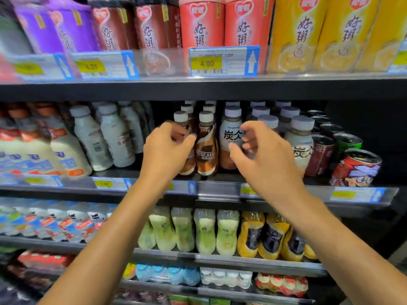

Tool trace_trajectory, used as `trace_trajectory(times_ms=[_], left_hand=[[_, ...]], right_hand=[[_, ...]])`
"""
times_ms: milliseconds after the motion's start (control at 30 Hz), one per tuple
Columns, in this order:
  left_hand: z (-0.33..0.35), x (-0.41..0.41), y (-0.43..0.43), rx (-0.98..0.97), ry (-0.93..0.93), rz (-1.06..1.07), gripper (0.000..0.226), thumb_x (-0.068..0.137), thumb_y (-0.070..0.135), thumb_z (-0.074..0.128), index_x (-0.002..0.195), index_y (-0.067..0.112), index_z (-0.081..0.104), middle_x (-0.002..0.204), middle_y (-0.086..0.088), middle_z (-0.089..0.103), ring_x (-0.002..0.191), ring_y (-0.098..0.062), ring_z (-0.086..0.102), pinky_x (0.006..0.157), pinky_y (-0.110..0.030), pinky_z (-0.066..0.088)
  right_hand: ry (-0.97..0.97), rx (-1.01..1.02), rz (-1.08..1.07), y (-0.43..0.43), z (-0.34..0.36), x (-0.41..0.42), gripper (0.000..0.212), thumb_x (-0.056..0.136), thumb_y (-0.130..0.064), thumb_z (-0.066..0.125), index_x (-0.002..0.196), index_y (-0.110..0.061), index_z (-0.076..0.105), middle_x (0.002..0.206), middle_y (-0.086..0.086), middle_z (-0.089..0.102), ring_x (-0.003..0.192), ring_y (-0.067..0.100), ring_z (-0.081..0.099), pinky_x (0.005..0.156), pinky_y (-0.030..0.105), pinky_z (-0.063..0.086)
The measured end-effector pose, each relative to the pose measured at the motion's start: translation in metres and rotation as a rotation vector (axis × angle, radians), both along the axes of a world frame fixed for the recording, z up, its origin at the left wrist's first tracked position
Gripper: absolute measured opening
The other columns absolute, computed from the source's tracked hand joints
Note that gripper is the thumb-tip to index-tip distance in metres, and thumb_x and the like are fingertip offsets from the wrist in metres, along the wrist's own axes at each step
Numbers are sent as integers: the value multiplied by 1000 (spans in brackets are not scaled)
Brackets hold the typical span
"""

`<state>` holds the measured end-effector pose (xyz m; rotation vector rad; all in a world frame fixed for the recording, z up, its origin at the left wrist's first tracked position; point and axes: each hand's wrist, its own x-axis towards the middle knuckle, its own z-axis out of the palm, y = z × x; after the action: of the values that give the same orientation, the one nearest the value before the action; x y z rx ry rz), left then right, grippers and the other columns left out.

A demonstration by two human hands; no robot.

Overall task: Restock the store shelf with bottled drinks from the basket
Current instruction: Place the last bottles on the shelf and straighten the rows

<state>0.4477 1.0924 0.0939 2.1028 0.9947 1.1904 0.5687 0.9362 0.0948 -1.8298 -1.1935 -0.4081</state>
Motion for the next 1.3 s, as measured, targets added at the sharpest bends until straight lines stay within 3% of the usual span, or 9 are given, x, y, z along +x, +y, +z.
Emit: trace_trajectory(times_ms=[167,267,433,567,700,867,967,1167,1300], left_hand=[[-22,-10,36,-80,378,55,76,73,54,79,129,11,51,122,-11,60,112,-32,58,85,-36,45],[-32,-4,43,-117,471,16,72,70,56,81,116,10,50,112,-12,62,97,-31,59,72,-33,42],[-39,2,50,-114,456,-39,73,71,50,83,119,12,43,96,-2,53,82,-21,49,66,-32,40],[-44,5,55,-76,425,-70,74,70,48,84,119,15,39,97,-2,56,89,-27,60,66,-34,42],[-46,5,56,-65,408,-76,70,71,47,84,115,17,38,106,-7,63,97,-31,63,67,-35,42],[-45,3,55,-68,402,-70,65,72,48,83,104,22,32,99,-3,58,93,-28,60,66,-35,43],[-45,2,55,-73,395,-73,65,73,47,83,109,21,35,98,-2,56,94,-28,60,67,-36,43],[-46,2,55,-81,383,-88,70,73,46,83,120,18,40,112,-8,62,101,-31,62,69,-36,44],[-45,1,55,-96,373,-98,71,74,45,82,124,18,40,109,-5,61,89,-23,55,68,-35,43]], right_hand=[[83,-261,-144,57,-18,-12,43,85,-48,68,104,-15,48,103,8,58,99,31,57,72,36,41],[139,-373,-229,73,-31,-17,45,84,-51,69,100,-14,48,109,10,59,105,34,58,75,37,45],[179,-417,-253,85,-44,-17,47,83,-51,71,100,-12,51,111,12,59,106,35,57,77,37,44],[208,-436,-280,92,-42,-14,43,80,-51,74,83,-18,46,97,7,61,97,33,60,70,34,44],[211,-446,-290,95,-43,-12,45,80,-50,74,74,-20,42,78,-3,45,91,30,60,67,32,41],[195,-447,-301,97,-44,-11,44,81,-50,73,77,-20,42,84,-1,50,94,31,61,67,32,40],[203,-444,-295,97,-44,-10,42,81,-50,73,80,-19,45,95,6,63,96,32,61,68,32,42],[210,-459,-284,94,-42,-11,39,82,-48,72,89,-17,50,109,12,64,101,34,59,75,37,48],[228,-449,-261,93,-42,-11,44,82,-47,73,102,-12,54,110,13,65,103,36,60,83,43,53]])
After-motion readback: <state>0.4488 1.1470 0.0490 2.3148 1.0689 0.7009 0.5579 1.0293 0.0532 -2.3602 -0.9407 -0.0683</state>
